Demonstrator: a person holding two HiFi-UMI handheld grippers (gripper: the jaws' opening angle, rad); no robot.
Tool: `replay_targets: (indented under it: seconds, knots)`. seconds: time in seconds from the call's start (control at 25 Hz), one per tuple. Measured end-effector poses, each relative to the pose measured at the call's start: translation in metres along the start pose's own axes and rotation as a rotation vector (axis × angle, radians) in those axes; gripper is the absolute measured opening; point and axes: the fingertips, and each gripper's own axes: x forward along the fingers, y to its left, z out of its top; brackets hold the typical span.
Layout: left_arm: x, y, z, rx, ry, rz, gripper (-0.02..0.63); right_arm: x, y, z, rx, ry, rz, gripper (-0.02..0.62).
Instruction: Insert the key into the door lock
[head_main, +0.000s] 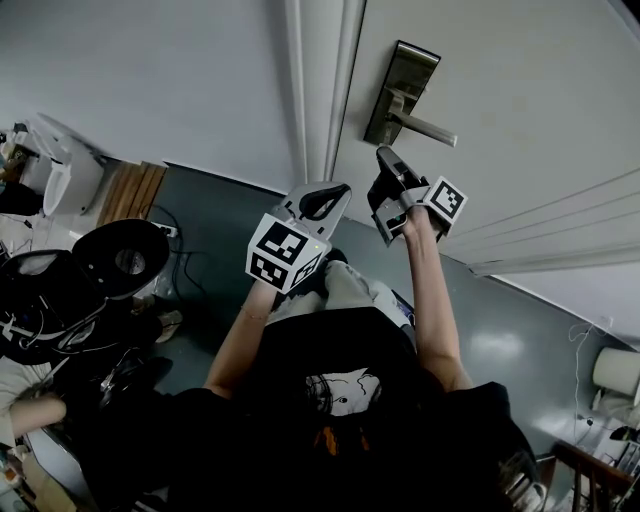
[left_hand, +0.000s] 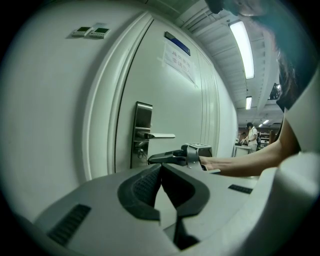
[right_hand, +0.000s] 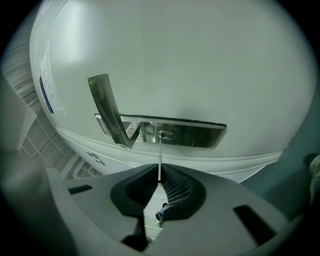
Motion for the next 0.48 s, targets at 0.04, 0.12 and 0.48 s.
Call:
replay_targets:
  seconds: [0.04, 0.12, 0.48]
  knots:
    - [0.007, 0.007, -0.002, -0.005, 0.008, 0.003, 0.008, 0.007, -0.006, 0.008, 0.007, -0.006, -0.006, 0.02]
    - [0.014, 0.014, -0.005, -0.015, 0.016, 0.009, 0.008, 0.015, -0.014, 0.018, 0.021, -0.016, -0.01, 0.02]
    - [0.021, 0.019, -0.008, -0.032, 0.03, 0.024, 0.009, 0.025, -0.026, 0.025, 0.043, -0.005, -0.011, 0.02]
